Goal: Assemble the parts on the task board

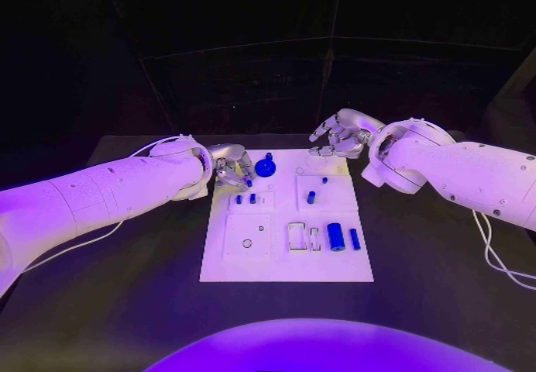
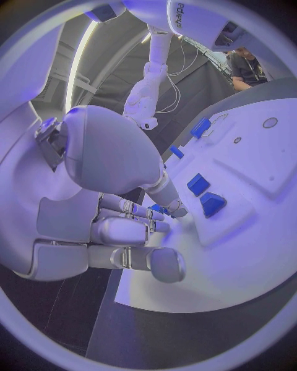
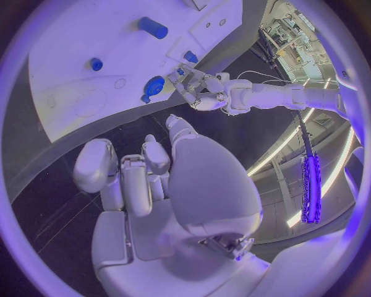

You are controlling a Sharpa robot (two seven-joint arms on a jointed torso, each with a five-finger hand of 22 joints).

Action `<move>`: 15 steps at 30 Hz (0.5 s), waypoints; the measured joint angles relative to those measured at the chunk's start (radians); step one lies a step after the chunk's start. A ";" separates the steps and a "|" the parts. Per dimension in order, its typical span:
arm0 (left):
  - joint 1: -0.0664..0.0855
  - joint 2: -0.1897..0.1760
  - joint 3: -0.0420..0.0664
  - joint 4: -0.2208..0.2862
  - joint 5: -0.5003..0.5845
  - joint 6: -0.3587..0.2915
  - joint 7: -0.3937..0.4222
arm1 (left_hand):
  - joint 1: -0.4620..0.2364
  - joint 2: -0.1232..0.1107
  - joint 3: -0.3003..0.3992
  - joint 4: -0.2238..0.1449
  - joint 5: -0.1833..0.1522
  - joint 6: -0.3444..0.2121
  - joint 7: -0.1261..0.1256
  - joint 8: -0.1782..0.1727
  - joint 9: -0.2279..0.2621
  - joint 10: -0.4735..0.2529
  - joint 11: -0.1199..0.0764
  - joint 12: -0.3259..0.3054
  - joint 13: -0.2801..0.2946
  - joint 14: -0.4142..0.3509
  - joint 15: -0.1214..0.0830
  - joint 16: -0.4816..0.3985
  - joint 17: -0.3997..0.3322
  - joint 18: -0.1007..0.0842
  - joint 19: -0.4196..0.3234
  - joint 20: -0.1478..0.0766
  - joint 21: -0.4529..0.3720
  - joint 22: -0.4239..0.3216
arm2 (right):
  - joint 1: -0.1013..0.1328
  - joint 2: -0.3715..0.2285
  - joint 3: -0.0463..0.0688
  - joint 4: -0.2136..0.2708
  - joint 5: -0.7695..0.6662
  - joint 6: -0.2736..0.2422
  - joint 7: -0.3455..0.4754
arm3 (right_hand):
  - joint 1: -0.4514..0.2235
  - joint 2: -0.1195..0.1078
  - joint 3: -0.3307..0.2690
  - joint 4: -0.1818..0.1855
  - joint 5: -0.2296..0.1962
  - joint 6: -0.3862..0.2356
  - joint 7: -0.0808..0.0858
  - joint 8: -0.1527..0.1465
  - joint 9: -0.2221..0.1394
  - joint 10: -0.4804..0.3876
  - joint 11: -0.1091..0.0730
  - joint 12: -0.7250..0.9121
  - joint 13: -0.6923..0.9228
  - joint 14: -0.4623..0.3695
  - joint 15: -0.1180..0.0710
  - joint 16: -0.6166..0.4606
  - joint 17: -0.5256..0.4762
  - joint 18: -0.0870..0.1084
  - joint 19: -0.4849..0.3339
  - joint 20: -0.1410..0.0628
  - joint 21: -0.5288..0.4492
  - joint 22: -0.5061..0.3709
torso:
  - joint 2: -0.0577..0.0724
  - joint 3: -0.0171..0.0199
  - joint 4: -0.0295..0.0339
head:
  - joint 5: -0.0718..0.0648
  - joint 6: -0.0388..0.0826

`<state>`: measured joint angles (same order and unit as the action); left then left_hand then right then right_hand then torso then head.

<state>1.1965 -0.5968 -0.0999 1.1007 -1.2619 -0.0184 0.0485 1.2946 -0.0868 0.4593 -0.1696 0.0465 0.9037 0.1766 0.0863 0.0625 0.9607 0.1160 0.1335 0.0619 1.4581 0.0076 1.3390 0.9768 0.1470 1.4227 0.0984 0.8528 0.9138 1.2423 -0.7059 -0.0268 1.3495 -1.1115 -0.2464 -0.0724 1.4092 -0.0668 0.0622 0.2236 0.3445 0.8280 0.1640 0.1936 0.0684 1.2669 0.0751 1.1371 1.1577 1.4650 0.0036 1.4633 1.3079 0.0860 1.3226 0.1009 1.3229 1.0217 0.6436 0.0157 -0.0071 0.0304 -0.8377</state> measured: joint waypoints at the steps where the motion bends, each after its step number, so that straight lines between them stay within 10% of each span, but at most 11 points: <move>1: 0.000 -0.001 0.000 0.000 0.000 -0.002 0.000 | 0.000 0.000 -0.002 -0.002 0.000 0.000 0.000 0.000 0.000 0.000 0.000 -0.002 0.000 0.000 0.000 0.000 0.000 0.000 0.000 0.000 0.000 0.000 | 0.000 0.000 0.000 -0.001 0.000 0.001 -0.001 | 0.000 0.000 0.000 0.000 0.000 0.000 0.000 0.000 0.000 -0.031 0.000 -0.045 -0.042 0.000 0.000 -0.013 0.000 0.009 -0.013 0.001 -0.014 -0.024 | 0.000 0.0001 0.0000 | 0.000 0.000; 5: -0.001 -0.010 0.000 -0.002 0.000 -0.008 0.000 | 0.000 0.000 -0.005 0.000 0.000 -0.004 0.004 0.000 0.001 -0.004 0.004 -0.006 0.000 0.000 0.000 0.000 0.000 0.000 0.000 0.000 0.000 0.000 | 0.000 -0.001 0.000 -0.007 0.000 0.005 -0.007 | 0.018 0.006 0.020 0.006 0.000 -0.007 0.001 0.000 -0.001 -0.218 -0.002 -0.367 -0.324 -0.024 -0.006 -0.181 -0.169 0.031 -0.061 -0.002 -0.075 -0.121 | 0.000 0.0000 0.0000 | 0.000 0.001; 15: -0.004 -0.073 -0.001 -0.008 0.029 -0.052 0.015 | 0.020 0.020 -0.007 0.002 0.000 0.067 0.006 0.032 0.017 0.062 -0.002 0.039 0.014 0.004 0.004 0.000 0.008 0.000 0.000 0.000 -0.008 -0.011 | -0.003 -0.020 0.000 -0.022 -0.080 0.033 -0.022 | 0.112 -0.036 0.123 -0.012 -0.052 0.110 -0.005 0.024 0.002 -0.262 0.005 -0.762 -0.706 -0.066 -0.005 -0.406 -0.402 0.031 -0.076 -0.003 -0.116 -0.173 | -0.001 -0.0011 0.0001 | -0.007 0.013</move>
<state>1.1922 -0.6694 -0.1012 1.0925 -1.2330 -0.0701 0.0632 1.3142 -0.0672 0.4525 -0.1673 0.0465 0.9711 0.1825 0.1178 0.0791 1.0230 0.1140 0.1727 0.0761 1.4617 0.0112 1.3390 0.9844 0.1469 1.4227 0.0984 0.8444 0.9030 1.2395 -0.7262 -0.0267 1.3272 -1.1918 -0.2135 -0.0947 1.5214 -0.1028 0.1856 0.2121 0.2921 0.9385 0.1593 0.2173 0.0701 1.0053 0.0800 0.3752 0.4518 1.3994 -0.0017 1.0570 0.9063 0.1169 1.2469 0.0981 1.2073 0.8490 0.6425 0.0147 -0.0070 0.0239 -0.8246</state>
